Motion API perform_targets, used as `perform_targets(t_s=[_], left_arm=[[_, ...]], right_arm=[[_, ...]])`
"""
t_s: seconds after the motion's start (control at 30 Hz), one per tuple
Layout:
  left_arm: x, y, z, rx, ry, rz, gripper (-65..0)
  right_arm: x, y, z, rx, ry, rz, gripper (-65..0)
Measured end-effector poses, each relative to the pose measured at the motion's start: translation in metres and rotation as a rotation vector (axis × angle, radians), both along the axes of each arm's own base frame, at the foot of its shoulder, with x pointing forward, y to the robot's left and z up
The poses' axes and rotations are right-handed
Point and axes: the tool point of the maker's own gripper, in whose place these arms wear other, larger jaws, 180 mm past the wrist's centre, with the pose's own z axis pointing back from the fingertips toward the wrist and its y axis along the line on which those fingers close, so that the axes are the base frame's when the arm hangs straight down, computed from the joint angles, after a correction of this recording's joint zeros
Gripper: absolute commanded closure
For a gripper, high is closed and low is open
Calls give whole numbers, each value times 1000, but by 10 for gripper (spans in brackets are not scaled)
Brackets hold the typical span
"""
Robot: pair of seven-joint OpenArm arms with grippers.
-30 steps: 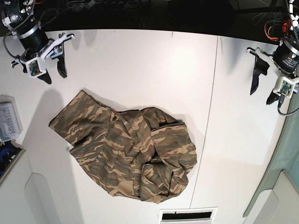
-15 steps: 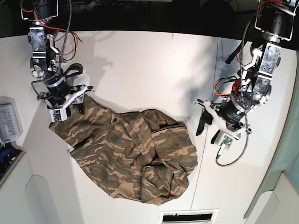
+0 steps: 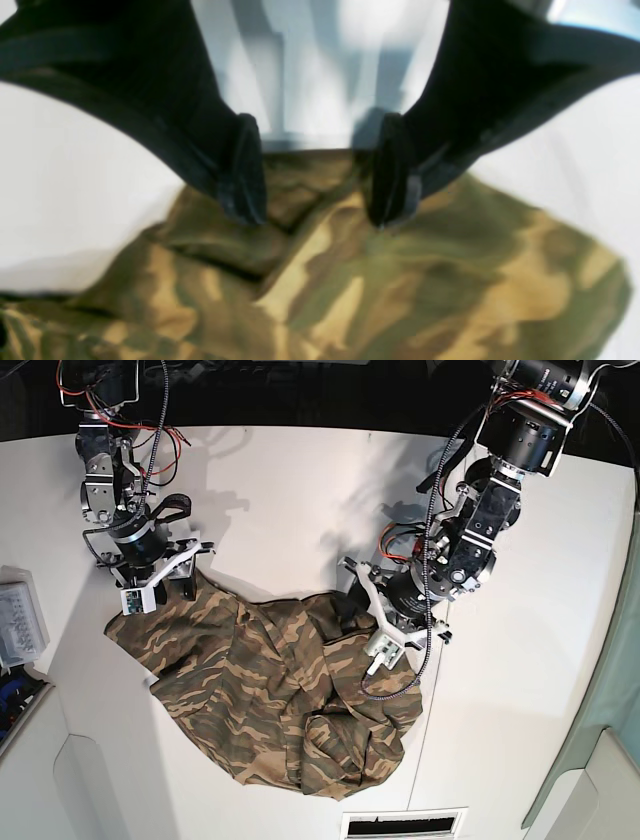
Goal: Layout the t-shirt on the table in an organized manner, then fold the t-shirt properly
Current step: 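Lower both grippers and grasp two edges of the camouflage shirt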
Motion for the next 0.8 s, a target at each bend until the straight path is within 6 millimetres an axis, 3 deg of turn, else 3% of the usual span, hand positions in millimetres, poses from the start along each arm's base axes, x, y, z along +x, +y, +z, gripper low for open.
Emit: perform_targets(t_s=[0.1,0.3,0.7,0.8], left_arm=[[12,15,6,33,-46,86,-376],[17,17,9,64,-65,76,-376],[14,-6,-14,87,-13,53,-376],[23,10,-11,119,-48,139,-376]], right_arm=[[0,0,0,0,0,0,-281],[0,0,0,3,0,-1,-281],[0,9,-1,21,0,-11,-281],[0,9,-1,23,0,-12,-280]])
